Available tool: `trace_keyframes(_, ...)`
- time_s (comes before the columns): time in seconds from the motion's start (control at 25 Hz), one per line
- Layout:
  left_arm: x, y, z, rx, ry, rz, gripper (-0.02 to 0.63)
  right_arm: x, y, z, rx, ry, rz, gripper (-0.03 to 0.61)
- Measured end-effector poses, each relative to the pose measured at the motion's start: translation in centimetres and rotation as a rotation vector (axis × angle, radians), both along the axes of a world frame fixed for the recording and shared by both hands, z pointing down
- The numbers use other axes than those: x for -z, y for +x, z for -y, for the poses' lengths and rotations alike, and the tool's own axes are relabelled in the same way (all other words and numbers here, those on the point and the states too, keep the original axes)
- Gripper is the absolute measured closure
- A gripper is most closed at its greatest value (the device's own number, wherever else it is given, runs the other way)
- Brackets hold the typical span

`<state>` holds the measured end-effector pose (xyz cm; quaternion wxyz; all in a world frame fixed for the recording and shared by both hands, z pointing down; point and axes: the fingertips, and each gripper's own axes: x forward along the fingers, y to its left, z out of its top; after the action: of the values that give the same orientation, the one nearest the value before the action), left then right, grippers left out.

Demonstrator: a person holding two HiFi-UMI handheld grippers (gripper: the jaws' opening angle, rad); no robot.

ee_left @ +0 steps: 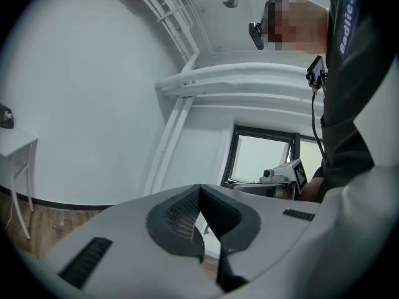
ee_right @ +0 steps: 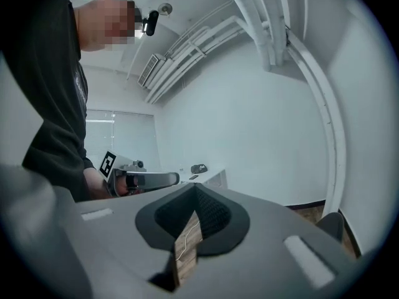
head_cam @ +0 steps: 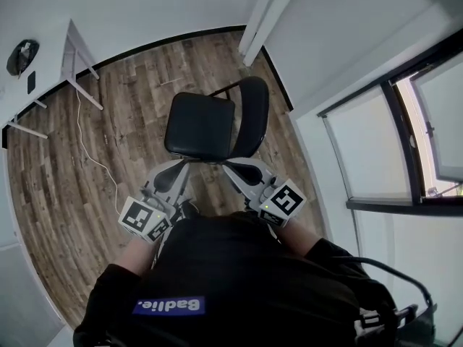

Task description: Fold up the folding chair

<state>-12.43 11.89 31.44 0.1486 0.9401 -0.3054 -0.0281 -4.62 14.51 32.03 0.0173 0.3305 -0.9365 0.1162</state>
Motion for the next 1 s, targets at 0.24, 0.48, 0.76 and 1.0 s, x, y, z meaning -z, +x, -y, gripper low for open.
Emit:
trace_keyframes(0.24,-0.8,0.2,3.4,-0.022,-0.024,0.016,0.620,-0.7,1.0,2.9,-0.038,-0.019,-0.016,0.578)
trace_keyframes(0.48,-2.1,2.6,7.4,-0.006,-0.041,0.042,0.620,-2.4,4.4,7.0,-0.056,-0.045,-0.010,0.578)
trace_keyframes(0.76,-2.4,6.3,12.0,0.087,-0.039,0.097,0.620,-3.5,10.0,11.7,0.007,-0.056,-0.008,0.578)
trace_keyframes(1.0,-4.1,7.9,15.5,0.160,-0.031,0.122,0.620,-6.3,12.9,14.8,0.032,-0.096,0.001,0.578)
